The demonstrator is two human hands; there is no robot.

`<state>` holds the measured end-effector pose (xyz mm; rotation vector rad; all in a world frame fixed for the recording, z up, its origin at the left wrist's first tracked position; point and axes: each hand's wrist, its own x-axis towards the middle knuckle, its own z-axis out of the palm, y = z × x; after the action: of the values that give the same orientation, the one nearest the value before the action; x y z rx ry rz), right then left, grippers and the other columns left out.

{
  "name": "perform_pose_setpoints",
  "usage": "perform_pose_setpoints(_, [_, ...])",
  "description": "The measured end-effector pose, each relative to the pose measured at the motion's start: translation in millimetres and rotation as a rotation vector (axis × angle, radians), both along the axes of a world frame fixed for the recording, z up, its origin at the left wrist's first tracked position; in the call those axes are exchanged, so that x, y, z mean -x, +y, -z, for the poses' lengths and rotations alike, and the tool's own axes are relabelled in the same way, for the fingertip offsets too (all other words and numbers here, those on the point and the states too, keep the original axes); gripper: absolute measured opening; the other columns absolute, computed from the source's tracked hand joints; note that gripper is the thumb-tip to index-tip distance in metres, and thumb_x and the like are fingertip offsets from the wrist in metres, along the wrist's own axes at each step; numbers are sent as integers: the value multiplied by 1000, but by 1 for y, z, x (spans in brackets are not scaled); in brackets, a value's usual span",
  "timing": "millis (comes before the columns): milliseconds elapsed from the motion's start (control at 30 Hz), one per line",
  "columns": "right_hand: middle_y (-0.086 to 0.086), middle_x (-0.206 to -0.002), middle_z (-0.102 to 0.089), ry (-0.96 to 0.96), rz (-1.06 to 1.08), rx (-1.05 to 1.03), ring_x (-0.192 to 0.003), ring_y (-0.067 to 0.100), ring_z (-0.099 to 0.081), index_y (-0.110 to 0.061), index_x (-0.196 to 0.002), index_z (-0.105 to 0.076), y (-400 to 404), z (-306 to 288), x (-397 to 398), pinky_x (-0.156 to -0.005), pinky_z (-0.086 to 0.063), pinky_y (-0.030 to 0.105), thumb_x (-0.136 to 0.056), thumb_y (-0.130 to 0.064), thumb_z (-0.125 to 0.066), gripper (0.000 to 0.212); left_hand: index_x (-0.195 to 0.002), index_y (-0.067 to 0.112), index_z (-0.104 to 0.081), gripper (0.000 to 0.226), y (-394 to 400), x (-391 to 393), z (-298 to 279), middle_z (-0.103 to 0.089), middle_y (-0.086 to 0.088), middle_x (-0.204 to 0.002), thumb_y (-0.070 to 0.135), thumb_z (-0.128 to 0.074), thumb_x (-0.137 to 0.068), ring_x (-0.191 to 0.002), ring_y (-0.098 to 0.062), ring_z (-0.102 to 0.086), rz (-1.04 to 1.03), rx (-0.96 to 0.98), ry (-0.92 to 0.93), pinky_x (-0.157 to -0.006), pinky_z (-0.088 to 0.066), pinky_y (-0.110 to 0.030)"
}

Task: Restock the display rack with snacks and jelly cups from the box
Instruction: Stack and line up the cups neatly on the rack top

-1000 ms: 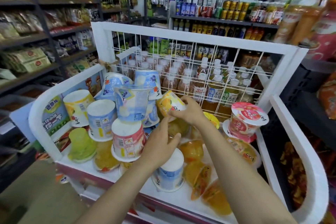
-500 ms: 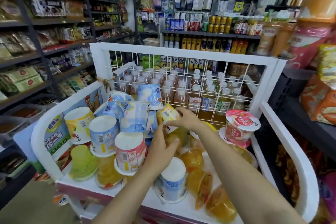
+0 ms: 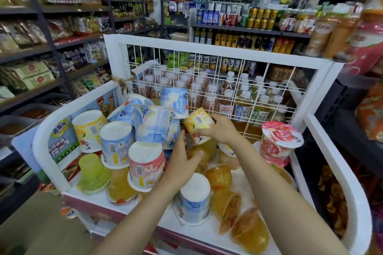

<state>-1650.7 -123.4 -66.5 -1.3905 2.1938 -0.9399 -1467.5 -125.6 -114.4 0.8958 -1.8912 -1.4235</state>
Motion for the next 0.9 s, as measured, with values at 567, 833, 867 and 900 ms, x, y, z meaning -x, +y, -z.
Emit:
perform_pose_setpoints(567, [7, -107, -74, -520, 182, 94, -86, 23, -74, -14, -116, -65, 122, -37, -15, -77, -60, 35, -89, -59, -62, 52, -122, 32, -54, 35, 7, 40, -25, -63, 19, -101, 18, -69, -93, -87, 2, -65, 47, 74, 193, -62, -48, -7])
perform_pose_setpoints(833, [5, -120, -64, -91, 393, 188, -85, 19, -69, -14, -138, -49, 126, -22, -5, -75, -55, 34, -93, -18, -65, 48, -144, 27, -47, 57, -2, 59, -34, -59, 5, -128, 36, -67, -92, -99, -7, -59, 143, 154, 11, -84, -50, -27])
perform_pose_setpoints(867, [1, -117, -64, 56, 381, 142, -89, 14, -64, -17, -136, -54, 126, -21, -5, -75, -48, 28, -94, -25, -65, 44, -147, 28, -42, 59, -4, 59, -33, -57, 8, -129, 34, -66, -93, -100, -3, -58, 160, 161, 18, -82, -47, -22])
perform_pose_setpoints(900, [1, -115, -66, 144, 364, 127, -89, 12, -60, -17, -133, -59, 128, -19, -6, -75, -44, 25, -94, -30, -65, 42, -148, 31, -40, 58, -4, 59, -31, -55, 11, -130, 33, -65, -95, -105, -2, -57, 183, 167, 29, -84, -46, -20])
